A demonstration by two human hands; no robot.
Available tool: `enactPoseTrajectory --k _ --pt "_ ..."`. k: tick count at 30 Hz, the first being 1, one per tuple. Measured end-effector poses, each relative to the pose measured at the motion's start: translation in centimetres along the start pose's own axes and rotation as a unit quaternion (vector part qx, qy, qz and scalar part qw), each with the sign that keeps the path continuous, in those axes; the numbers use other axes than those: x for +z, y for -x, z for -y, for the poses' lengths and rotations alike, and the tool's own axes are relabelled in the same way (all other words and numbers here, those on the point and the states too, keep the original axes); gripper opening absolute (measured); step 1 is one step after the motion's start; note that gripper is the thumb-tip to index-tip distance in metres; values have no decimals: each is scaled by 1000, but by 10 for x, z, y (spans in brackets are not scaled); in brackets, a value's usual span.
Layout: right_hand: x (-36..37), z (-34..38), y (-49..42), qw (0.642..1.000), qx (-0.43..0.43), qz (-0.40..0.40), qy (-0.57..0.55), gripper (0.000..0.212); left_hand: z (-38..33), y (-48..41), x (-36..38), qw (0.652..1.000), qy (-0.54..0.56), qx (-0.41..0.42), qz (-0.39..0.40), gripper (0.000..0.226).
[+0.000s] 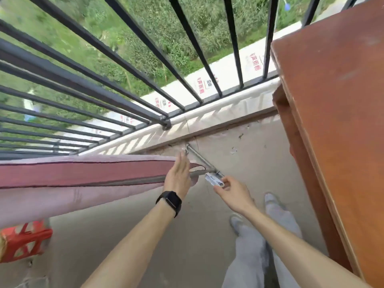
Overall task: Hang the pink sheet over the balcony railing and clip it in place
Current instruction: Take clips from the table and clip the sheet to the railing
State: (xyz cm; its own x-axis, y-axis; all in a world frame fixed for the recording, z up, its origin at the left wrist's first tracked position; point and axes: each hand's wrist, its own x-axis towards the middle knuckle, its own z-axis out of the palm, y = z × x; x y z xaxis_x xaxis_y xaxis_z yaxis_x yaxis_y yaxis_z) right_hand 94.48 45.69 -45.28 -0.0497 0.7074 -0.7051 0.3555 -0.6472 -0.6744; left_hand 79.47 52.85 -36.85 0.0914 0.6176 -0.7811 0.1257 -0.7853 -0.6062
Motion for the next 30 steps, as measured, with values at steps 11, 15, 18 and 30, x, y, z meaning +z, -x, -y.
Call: enactPoseTrajectory --k 11,15,18,30 --pt "65 -39 -63 1000 28 15 2 28 16 -53 3 945 306 -6 114 68" --pt "70 -42 -70 999 27 26 5 29 -17 -65 17 971 229 -7 64 34" --pt "66 -42 -76 999 36 22 -18 26 -31 -57 18 984 176 24 -15 25" --pt "69 7 -88 779 229 218 -542 35 -34 -48 21 960 261 -9 -103 30"
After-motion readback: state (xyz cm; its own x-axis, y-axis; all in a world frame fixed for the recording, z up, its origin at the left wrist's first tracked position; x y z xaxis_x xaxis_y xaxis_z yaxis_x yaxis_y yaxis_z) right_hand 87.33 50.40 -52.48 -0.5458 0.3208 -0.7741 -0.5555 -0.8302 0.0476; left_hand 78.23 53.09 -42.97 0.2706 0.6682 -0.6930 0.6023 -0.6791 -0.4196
